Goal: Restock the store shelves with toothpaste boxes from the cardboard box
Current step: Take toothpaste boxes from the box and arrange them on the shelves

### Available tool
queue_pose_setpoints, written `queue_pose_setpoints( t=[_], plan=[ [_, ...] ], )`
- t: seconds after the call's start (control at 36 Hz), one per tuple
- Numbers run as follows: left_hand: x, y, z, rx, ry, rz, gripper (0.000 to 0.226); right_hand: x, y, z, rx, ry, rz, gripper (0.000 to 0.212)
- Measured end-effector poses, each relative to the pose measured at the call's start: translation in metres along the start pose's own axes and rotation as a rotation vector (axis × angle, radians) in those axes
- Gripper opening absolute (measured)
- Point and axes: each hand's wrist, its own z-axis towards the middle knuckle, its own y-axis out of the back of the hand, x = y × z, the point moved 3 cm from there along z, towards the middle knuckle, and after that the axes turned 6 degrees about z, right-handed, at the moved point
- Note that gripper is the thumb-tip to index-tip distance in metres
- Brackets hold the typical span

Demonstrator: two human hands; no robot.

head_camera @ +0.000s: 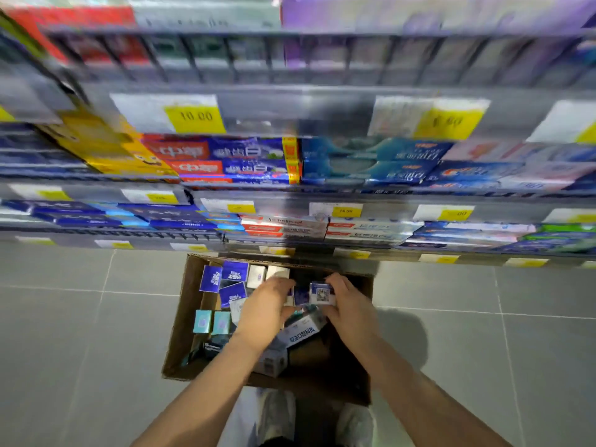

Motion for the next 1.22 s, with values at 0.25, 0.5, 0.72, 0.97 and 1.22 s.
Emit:
queue_pose_setpoints(
  t=[0.25, 0.5, 0.72, 0.97, 1.22],
  plan=[
    [-0.046, 0.222, -0.081, 0.007, 0.213, -0.301, 0.055, 0.1, 0.178, -0.121, -0.133, -0.066, 0.402, 0.059],
    [-0.09, 0.365, -0.144, 0.004, 0.144, -0.19, 0.029, 0.158, 0.271, -0.218, -0.319, -0.046, 0.62, 0.034],
    [-0.106, 0.425, -0.203, -0.137, 0.176, -0.244, 0.036, 0.214, 0.326, -0.256, -0.376, 0.055, 0.67, 0.03],
    [-0.111, 0.515, -0.289, -0.362, 0.219, -0.257, 0.025, 0.296, 0.373, -0.289, -0.364, 0.221, 0.662, 0.032],
    [-0.092, 0.628, -0.377, -0.58, 0.21, -0.259, 0.022, 0.438, 0.404, -0.335, -0.251, 0.496, 0.713, 0.031]
  ],
)
